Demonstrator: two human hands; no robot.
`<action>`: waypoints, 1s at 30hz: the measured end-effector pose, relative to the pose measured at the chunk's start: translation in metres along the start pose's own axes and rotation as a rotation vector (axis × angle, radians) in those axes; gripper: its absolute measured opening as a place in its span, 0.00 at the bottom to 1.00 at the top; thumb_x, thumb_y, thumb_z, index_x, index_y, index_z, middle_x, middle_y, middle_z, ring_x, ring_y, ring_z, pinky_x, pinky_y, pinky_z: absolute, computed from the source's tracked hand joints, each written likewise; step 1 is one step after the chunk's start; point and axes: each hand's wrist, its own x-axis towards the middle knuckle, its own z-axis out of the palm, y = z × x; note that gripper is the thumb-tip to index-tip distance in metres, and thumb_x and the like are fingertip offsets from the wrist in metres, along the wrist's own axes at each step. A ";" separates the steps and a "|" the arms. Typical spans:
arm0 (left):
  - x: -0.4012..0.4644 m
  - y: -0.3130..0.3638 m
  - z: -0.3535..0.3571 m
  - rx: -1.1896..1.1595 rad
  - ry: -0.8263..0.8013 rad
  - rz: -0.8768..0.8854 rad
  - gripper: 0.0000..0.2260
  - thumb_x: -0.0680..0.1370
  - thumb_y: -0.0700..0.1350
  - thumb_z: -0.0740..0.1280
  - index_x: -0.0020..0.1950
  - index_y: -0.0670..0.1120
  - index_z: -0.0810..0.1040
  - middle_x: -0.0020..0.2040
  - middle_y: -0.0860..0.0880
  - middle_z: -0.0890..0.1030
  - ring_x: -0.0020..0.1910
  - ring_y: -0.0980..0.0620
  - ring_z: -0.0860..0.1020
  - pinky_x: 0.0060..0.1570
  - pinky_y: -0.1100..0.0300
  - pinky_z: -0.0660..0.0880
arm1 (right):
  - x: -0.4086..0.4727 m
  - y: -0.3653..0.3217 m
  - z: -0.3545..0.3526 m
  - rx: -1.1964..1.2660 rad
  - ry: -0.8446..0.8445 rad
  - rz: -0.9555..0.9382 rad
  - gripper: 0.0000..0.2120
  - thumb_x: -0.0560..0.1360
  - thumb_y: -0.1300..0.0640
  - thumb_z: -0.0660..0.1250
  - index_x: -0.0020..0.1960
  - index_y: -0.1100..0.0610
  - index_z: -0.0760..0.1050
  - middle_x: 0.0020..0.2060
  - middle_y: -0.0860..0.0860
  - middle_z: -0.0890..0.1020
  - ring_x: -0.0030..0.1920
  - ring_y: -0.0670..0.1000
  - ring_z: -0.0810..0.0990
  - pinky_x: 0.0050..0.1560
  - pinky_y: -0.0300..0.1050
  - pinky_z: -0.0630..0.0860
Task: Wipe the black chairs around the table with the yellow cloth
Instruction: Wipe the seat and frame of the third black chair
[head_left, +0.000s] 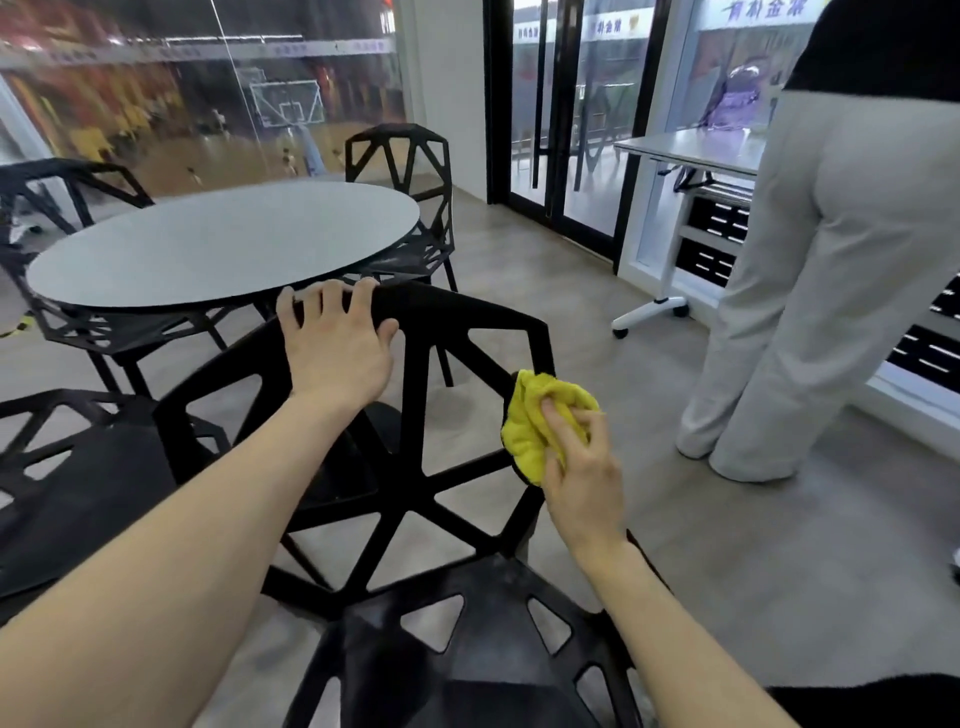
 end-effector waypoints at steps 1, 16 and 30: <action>0.000 -0.001 0.000 0.008 -0.004 0.003 0.25 0.85 0.59 0.61 0.78 0.49 0.69 0.71 0.40 0.76 0.74 0.35 0.70 0.81 0.35 0.54 | 0.004 0.001 -0.002 0.031 0.057 0.032 0.29 0.79 0.67 0.68 0.77 0.46 0.75 0.60 0.52 0.73 0.49 0.53 0.78 0.47 0.53 0.83; -0.125 -0.051 -0.004 -0.074 0.018 0.193 0.31 0.85 0.50 0.62 0.86 0.44 0.59 0.86 0.38 0.58 0.86 0.39 0.56 0.84 0.40 0.56 | -0.082 -0.059 0.069 0.231 -0.153 0.208 0.28 0.80 0.64 0.68 0.77 0.45 0.74 0.63 0.48 0.71 0.51 0.52 0.81 0.51 0.47 0.82; -0.218 -0.119 0.057 0.090 -0.259 0.230 0.36 0.70 0.32 0.69 0.80 0.40 0.72 0.67 0.43 0.78 0.73 0.40 0.75 0.85 0.37 0.44 | -0.102 -0.101 0.109 0.180 -0.251 0.006 0.29 0.81 0.63 0.68 0.78 0.43 0.72 0.68 0.50 0.71 0.61 0.53 0.78 0.57 0.47 0.82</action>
